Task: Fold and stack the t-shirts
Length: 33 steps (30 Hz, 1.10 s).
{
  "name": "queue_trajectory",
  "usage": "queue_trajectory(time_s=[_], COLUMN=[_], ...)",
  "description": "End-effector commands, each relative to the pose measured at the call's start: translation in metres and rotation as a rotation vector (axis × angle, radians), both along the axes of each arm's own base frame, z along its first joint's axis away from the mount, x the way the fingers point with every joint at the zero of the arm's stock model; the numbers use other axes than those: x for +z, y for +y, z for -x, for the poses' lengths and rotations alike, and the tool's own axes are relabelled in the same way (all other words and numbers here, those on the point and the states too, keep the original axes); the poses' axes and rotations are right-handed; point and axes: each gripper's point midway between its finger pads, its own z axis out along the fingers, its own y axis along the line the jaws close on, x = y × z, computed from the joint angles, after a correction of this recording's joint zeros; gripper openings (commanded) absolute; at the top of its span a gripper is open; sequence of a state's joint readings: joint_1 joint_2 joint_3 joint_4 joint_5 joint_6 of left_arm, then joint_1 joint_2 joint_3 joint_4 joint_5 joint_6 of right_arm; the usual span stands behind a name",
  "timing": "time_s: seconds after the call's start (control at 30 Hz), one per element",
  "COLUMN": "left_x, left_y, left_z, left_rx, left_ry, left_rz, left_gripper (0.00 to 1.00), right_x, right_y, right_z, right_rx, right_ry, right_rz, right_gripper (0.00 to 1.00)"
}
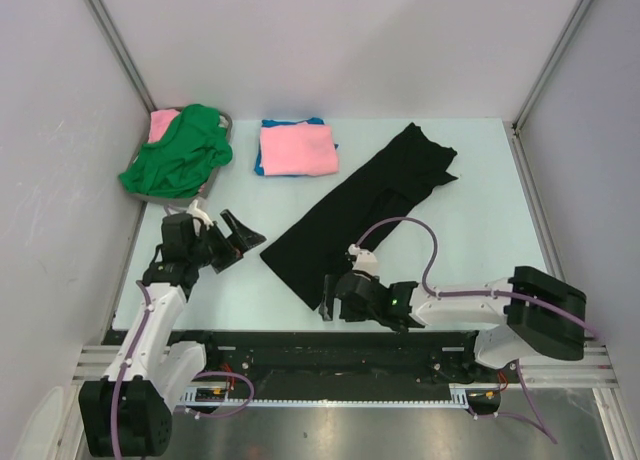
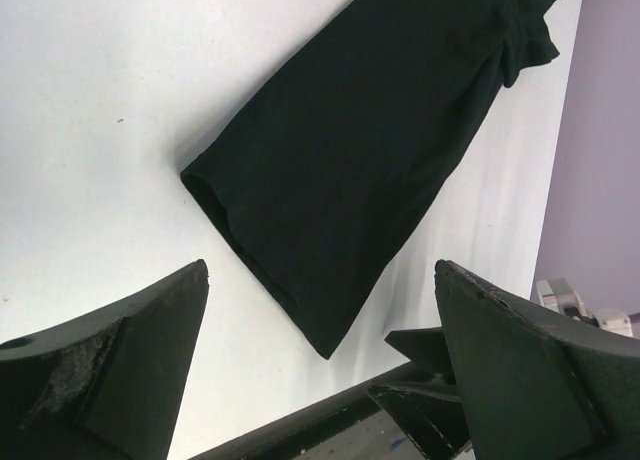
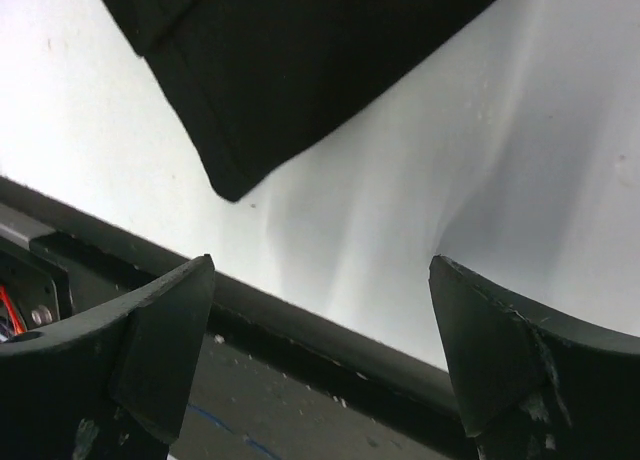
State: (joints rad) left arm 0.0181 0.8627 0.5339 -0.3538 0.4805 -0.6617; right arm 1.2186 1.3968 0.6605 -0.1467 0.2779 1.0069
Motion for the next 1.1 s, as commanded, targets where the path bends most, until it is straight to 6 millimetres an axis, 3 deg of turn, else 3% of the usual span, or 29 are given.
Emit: queue_trajectory(time_s=[0.0, 0.3, 0.47, 0.57, 0.6, 0.77, 0.8, 0.97, 1.07], left_x=[0.01, 0.01, 0.009, 0.009, 0.01, 0.009, 0.009, 0.006, 0.005], left_y=[0.005, 0.008, 0.01, 0.01, 0.01, 0.011, 0.011, 0.009, 0.009], left_z=[-0.001, 0.001, 0.003, 0.003, 0.003, 0.002, 0.002, 0.002, 0.002], left_rx=[0.002, 0.016, 0.028, 0.035, 0.04, 0.047, 0.046, 0.046, 0.046], left_ry=[-0.043, -0.035, -0.036, -0.039, -0.037, -0.037, -0.04, -0.031, -0.036], left_rz=[-0.024, -0.026, -0.033, -0.032, -0.026, -0.029, -0.03, -0.018, -0.013], left_gripper=[1.0, 1.0, 1.0, 1.0, 1.0, 1.0, 1.0, 1.0, 1.0], right_x=[-0.001, -0.036, -0.052, -0.057, -0.059, -0.071, -0.07, -0.07, -0.057], right_y=[0.032, 0.054, 0.053, 0.051, 0.05, 0.039, 0.037, 0.014, 0.011], right_z=[-0.017, -0.017, -0.011, -0.011, -0.011, -0.013, -0.015, -0.015, -0.014], right_rx=[-0.115, -0.163, -0.137, -0.118, -0.119, -0.127, -0.129, -0.148, -0.116], right_ry=[-0.004, 0.089, 0.121, 0.109, 0.111, 0.128, 0.125, 0.098, 0.069], right_rz=[-0.128, -0.182, -0.151, -0.125, -0.119, -0.072, -0.065, 0.021, 0.004], right_gripper=[0.93, 0.89, 0.77, 0.54, 0.43, 0.14, 0.01, 0.0, 0.0])
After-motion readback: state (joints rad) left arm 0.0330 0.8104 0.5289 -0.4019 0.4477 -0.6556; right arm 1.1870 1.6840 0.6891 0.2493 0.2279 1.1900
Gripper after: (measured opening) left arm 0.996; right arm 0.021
